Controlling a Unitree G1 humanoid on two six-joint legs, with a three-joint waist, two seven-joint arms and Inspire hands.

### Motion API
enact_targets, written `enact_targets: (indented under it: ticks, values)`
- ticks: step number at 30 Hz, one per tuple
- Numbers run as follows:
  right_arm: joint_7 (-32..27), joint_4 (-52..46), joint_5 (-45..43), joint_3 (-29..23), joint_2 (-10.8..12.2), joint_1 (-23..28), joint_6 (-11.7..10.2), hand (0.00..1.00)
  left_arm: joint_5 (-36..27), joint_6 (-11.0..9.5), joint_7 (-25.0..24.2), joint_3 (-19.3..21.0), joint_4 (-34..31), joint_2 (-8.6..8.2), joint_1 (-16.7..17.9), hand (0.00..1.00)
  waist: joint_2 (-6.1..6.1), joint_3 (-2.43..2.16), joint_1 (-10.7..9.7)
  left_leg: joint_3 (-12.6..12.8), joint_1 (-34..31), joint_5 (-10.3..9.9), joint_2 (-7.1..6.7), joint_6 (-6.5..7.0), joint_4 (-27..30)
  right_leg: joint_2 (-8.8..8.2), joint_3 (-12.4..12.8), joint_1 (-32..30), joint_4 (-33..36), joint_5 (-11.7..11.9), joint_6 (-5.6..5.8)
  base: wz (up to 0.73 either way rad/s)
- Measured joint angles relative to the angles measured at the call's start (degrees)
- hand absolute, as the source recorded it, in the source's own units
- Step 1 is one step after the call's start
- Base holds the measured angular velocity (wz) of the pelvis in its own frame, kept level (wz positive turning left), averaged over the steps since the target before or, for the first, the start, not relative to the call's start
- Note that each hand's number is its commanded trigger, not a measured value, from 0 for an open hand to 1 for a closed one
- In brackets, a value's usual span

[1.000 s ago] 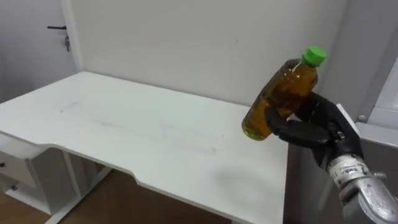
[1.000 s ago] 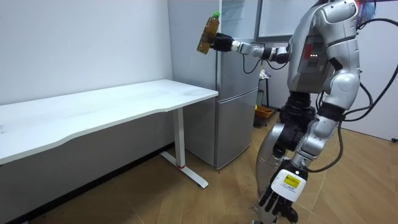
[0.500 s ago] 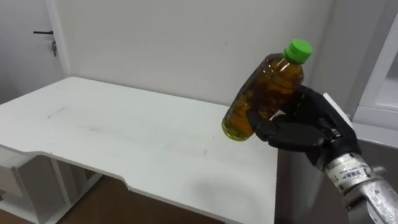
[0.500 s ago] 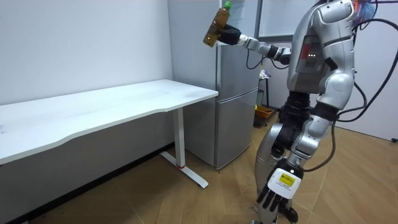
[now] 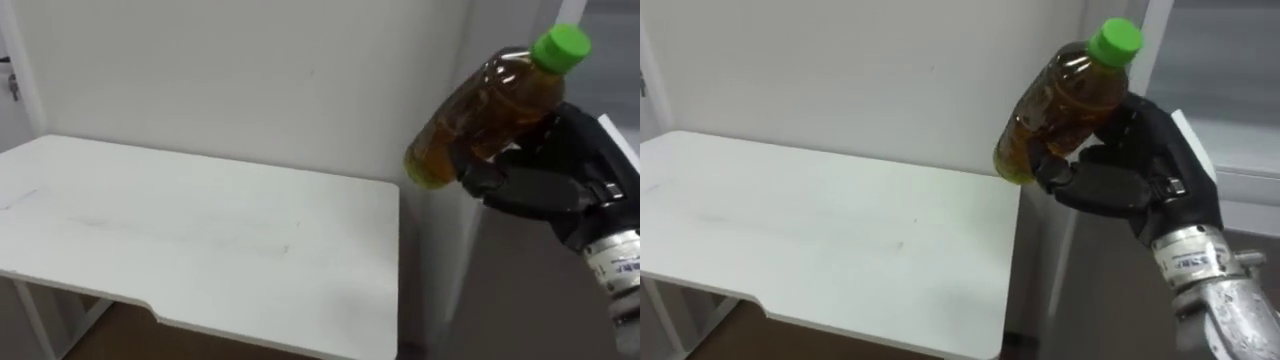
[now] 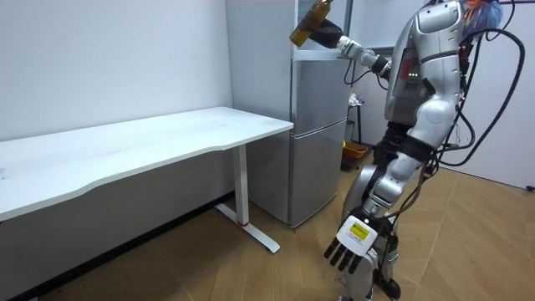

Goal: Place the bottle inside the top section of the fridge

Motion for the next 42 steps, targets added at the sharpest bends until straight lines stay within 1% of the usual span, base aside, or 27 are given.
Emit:
enact_targets:
  ticks: [3, 7, 10, 14, 21, 24, 29, 32, 34, 38, 42]
  values:
    - [-0.35, -0.06, 0.05, -1.83, -0.75, 0.0, 0.0, 1.0, 0.13, -0.01, -0.2, 0.02, 0.11, 0.11, 0.34, 0.0, -0.03, 0.01, -0.97, 0.11, 0.02, -0.09, -0.05, 0.07, 0.02, -0.07, 0.13, 0.01, -0.01, 0.0, 0.0, 0.0]
    - [-0.79, -0.06, 0.02, -2.92, -0.81, 0.29, 0.0, 1.0, 1.45, -0.01, -0.44, 0.12, 0.11, 0.12, 0.79, 0.0, 0.03, 0.05, -1.34, 0.6, 0.57, -0.23, 0.01, 0.07, -0.15, -0.05, 0.61, 0.02, -0.01, 0.0, 0.01, -0.07]
    - [-1.37, -0.12, -0.04, -5.26, -0.81, 1.05, 0.0, 1.0, 2.11, -0.12, -0.55, 1.79, 0.1, 0.09, 0.82, 0.0, -0.18, 0.13, -1.62, 1.13, 0.89, -0.46, 0.08, 0.1, -0.17, -0.05, 1.24, 0.08, 0.01, -0.02, 0.03, -0.08]
    - [-3.41, -0.11, 0.93, -7.18, -0.89, 1.04, 0.0, 1.0, 2.15, -0.2, -0.54, 4.11, 0.11, 0.11, 0.83, 0.0, -0.75, 0.4, -2.32, 1.27, 0.84, -0.52, 0.07, 0.12, -0.18, -0.05, 1.36, 0.07, 0.0, -0.02, 0.03, -0.02]
    - [-5.98, 2.1, 6.57, -10.24, -0.96, 1.04, 0.0, 1.0, 2.13, -0.24, 0.19, 4.52, 0.02, 0.09, 0.79, 0.0, -0.74, 0.36, -3.04, 1.44, 0.84, -0.62, 0.12, 0.12, -0.17, -0.05, 1.33, -0.03, -0.04, 0.0, 0.05, 0.0]
    - [-7.67, 3.43, 6.85, -10.92, -0.96, 1.04, 0.0, 1.0, 2.14, -0.34, 1.32, 4.58, 0.14, -0.02, 1.14, 0.0, -0.74, 0.34, -3.15, 1.47, 0.85, -0.62, 0.13, 0.11, -0.17, -0.04, 1.31, -0.02, -0.01, 0.0, 0.05, 0.0]
    - [-9.69, 5.94, 6.3, -12.58, -0.97, 1.04, 0.0, 1.0, 2.65, -0.31, 1.49, 5.21, 0.09, -0.24, 2.14, 0.0, -0.9, 0.24, -3.81, 1.46, 0.86, -0.65, 0.16, 0.08, -0.02, -0.01, 1.27, 0.05, -0.01, 0.0, 0.05, 0.0]
    - [-11.96, 8.79, 5.29, -12.83, -1.58, 1.03, 0.05, 1.0, 2.61, -0.06, 2.2, 5.24, 0.09, -0.24, 2.43, 0.0, -1.11, 0.24, -3.76, 1.44, 0.88, -0.66, 0.16, 0.09, 0.08, -0.02, 1.27, -0.1, 0.11, 0.0, 0.05, 0.0]
    - [-12.42, 12.31, 5.96, -12.82, -2.95, 1.02, 0.08, 1.0, 2.62, -0.04, 2.34, 5.24, 0.09, -0.24, 2.5, 0.0, -1.43, 0.17, -3.5, 1.39, 0.98, -0.67, 0.16, 0.09, 0.09, -0.02, 1.27, -0.12, 0.14, -0.01, 0.06, 0.0]
    - [-13.81, 15.32, 6.0, -12.83, -3.19, 1.02, 0.3, 1.0, 2.58, 0.01, 2.29, 5.2, 0.12, -0.49, 2.48, 0.0, -1.76, 0.29, -3.36, 1.42, 0.93, -0.68, 0.18, 0.07, 0.11, -0.02, 1.28, -0.22, 0.21, -0.01, 0.06, 0.0]
    - [-14.78, 17.91, 6.48, -12.75, -3.31, 0.62, 0.67, 1.0, 2.54, 0.22, 2.11, 5.21, 0.01, -0.63, 2.14, 0.0, -2.14, 0.41, -2.05, 1.68, 0.8, -0.68, 0.26, 0.07, 0.05, -0.08, 1.46, -0.6, 0.94, -0.04, 0.11, -0.01]
